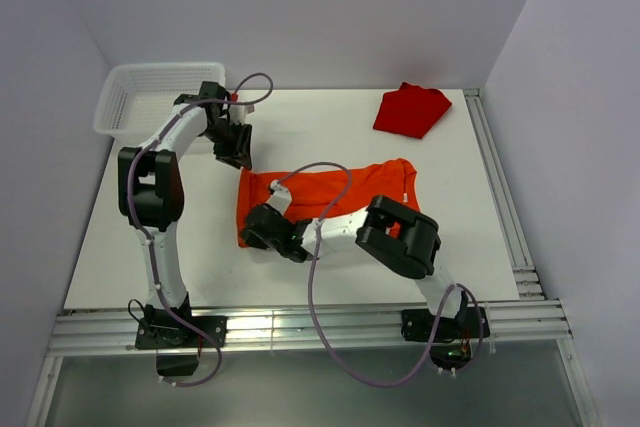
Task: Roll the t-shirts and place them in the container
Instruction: Roll the tshirt
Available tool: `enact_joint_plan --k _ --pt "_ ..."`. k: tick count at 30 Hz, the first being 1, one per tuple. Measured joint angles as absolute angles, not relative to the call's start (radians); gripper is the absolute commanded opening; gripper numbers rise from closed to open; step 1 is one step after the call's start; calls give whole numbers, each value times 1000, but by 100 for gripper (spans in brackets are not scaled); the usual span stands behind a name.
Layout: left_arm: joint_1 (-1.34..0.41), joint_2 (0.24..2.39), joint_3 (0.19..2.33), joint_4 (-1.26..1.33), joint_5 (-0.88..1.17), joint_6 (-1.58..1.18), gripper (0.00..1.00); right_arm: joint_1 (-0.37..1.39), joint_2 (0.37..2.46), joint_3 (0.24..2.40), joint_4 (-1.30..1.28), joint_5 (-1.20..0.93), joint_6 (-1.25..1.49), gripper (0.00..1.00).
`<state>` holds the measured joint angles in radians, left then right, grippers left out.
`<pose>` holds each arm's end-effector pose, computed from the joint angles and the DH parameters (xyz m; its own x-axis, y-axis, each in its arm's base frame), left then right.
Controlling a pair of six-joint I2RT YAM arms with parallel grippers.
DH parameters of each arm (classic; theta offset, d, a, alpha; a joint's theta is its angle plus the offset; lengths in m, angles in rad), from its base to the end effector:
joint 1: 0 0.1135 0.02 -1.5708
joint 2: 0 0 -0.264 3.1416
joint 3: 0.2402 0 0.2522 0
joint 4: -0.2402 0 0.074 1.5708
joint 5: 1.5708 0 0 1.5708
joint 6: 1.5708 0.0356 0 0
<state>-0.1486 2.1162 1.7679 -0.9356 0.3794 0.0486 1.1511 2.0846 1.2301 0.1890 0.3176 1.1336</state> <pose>0.4312 -0.0779 0.2093 -0.9357 0.1857 -0.2999 0.2870 0.8952 -0.3411 0.1897 0.3979 0.1315 -0.8018 0.3152 -0.5077 -0.0970 0.7697 0.6310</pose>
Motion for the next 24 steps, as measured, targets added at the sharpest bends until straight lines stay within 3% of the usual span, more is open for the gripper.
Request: enact_joint_plan --k 6,13,24 --pt "-118 2111 1762 -949 425 89 50 1100 2056 1034 492 186 1224 6" --pt "-57 2012 1589 -942 493 139 54 1058 2075 890 771 78 1340 5" --pt "-55 1957 1385 -844 636 139 51 1044 2118 858 910 28 1421 5"
